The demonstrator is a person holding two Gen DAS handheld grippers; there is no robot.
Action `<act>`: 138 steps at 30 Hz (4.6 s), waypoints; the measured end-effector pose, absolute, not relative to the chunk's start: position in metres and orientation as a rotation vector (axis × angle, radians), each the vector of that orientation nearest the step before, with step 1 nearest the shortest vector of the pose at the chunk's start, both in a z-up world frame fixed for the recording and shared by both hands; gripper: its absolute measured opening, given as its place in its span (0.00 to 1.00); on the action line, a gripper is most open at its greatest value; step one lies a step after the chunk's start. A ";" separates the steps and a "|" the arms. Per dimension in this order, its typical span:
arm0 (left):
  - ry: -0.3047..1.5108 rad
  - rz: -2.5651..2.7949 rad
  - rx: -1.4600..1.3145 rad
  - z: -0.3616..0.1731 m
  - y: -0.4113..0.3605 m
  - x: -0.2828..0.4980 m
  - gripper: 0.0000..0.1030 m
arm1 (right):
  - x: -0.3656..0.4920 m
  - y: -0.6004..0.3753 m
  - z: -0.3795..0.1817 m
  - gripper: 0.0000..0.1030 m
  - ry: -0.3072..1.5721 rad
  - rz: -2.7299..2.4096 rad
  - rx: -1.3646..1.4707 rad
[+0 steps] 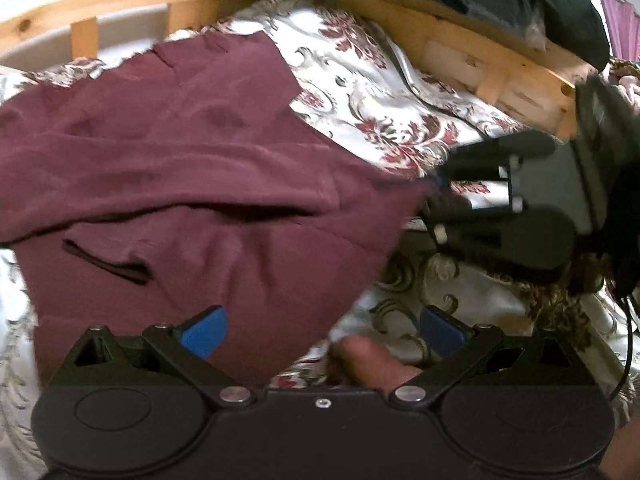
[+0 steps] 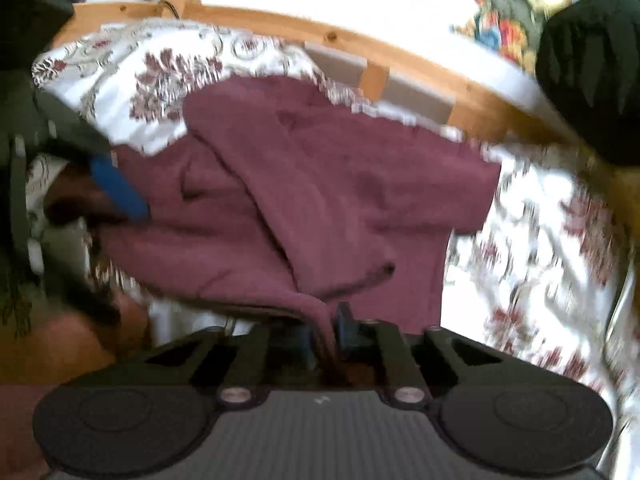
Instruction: Fold small clothes
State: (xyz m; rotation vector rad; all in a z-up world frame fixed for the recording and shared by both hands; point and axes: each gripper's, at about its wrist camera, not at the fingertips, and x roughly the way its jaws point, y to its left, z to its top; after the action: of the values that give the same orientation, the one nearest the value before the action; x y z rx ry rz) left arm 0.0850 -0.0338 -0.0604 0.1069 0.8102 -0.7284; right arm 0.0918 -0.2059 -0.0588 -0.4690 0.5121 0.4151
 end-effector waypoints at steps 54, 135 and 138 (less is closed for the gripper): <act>0.685 -0.323 0.006 0.026 0.014 0.001 0.11 | -0.011 -0.252 0.001 0.07 0.284 0.354 -0.335; 0.514 -0.169 -0.131 -0.044 0.117 0.197 0.10 | 0.314 -0.203 -0.034 0.12 0.407 0.343 -0.082; 0.562 -0.188 -0.366 -0.050 0.140 0.203 0.10 | 0.320 -0.231 -0.024 0.11 0.394 0.263 0.072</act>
State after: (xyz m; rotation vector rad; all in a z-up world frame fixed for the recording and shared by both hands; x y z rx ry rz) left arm 0.2030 0.1397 -0.0497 -0.3658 0.5621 -0.1884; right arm 0.3202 -0.2312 -0.0240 0.0718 0.3941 0.2633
